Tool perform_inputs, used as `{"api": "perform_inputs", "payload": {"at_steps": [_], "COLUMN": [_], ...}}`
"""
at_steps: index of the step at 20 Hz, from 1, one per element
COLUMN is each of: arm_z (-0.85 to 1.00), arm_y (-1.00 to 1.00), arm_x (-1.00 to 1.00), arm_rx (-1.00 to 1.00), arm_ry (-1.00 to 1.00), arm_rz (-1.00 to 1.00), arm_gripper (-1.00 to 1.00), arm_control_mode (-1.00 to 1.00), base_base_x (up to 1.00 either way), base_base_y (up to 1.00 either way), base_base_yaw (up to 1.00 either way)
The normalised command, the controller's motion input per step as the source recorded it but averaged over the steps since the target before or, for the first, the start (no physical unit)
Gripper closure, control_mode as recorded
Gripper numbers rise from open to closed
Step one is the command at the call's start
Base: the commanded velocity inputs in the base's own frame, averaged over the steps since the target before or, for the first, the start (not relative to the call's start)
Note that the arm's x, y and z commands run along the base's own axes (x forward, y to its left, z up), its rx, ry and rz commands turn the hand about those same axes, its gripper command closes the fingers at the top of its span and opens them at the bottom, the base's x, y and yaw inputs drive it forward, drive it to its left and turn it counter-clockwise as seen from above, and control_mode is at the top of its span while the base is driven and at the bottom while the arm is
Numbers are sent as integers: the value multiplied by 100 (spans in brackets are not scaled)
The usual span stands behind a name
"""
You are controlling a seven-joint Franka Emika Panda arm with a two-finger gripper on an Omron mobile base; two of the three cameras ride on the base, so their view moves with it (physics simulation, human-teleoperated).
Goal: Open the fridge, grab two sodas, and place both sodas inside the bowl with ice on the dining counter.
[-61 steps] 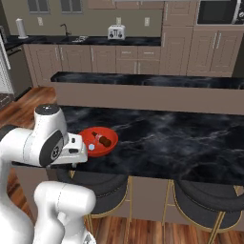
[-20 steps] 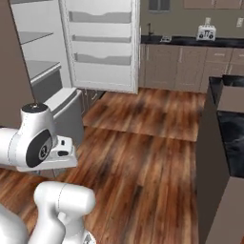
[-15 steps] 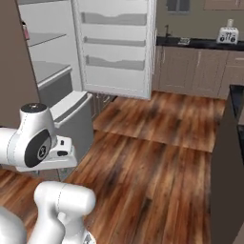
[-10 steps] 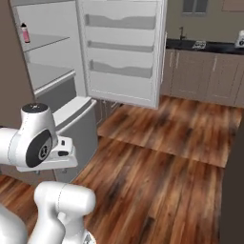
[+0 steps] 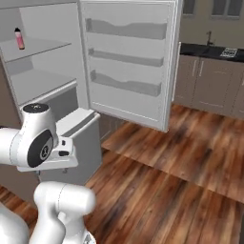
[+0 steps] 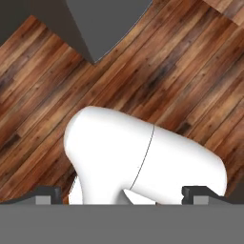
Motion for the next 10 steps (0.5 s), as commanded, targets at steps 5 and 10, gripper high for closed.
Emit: {"api": "perform_inputs", "payload": {"at_steps": [5, 10], "arm_z": [0, 0], "arm_y": [0, 0], "arm_x": [0, 0], "arm_rx": [0, 0], "arm_ry": [0, 0], "arm_rz": [0, 0], "arm_gripper": [-100, -100], "arm_control_mode": [100, 100], "base_base_x": [58, 39], "base_base_y": [0, 0], "base_base_yaw": [30, 36]}}
